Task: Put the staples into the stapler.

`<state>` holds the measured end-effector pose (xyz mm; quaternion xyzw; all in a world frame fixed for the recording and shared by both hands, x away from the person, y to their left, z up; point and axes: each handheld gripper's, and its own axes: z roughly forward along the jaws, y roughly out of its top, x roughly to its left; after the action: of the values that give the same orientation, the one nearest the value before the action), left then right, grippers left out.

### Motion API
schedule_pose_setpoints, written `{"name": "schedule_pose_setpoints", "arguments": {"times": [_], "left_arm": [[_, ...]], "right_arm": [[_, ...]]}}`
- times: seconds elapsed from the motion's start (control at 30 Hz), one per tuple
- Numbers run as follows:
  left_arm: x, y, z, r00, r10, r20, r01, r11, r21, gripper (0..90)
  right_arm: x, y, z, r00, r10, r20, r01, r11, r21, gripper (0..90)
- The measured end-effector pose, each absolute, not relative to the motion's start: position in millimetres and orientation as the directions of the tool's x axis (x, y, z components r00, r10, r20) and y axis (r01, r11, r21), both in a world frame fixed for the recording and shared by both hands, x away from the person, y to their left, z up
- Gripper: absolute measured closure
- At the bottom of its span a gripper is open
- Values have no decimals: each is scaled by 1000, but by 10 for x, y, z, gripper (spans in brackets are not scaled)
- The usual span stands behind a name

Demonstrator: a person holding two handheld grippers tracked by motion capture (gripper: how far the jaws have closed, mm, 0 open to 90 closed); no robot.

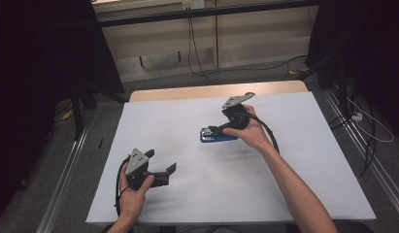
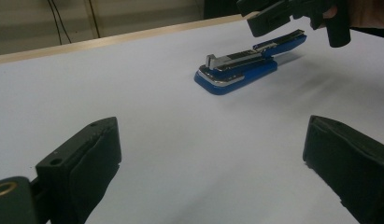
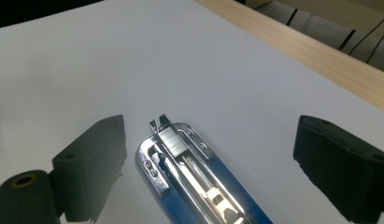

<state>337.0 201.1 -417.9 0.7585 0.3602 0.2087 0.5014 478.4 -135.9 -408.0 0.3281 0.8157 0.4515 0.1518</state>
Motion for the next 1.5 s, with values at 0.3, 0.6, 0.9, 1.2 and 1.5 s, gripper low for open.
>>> {"name": "schedule_pose_setpoints", "arguments": {"times": [0.3, 0.6, 0.9, 1.2, 1.5], "left_arm": [[3399, 2018, -4205, 645, 762, -54, 350, -232, 908, 44], [3411, 2028, -4211, 639, 765, -78, 375, -222, 900, 44], [3443, 2028, -4229, 620, 783, -45, 362, -235, 902, 44], [3440, 2004, -4241, 623, 781, -51, 375, -241, 895, 44], [3442, 2006, -4239, 618, 784, -52, 375, -236, 897, 45]], "right_arm": [[4630, -1498, -4082, -674, 737, 52, 412, 317, 854, 51], [4461, -1648, -4167, -620, 783, 52, 431, 283, 857, 35], [4257, -1835, -4171, -564, 822, 75, 430, 215, 877, 32], [4020, -2025, -4247, -526, 849, 39, 403, 209, 891, 36], [3787, -2232, -4261, -486, 872, 60, 392, 156, 907, 35]]}}
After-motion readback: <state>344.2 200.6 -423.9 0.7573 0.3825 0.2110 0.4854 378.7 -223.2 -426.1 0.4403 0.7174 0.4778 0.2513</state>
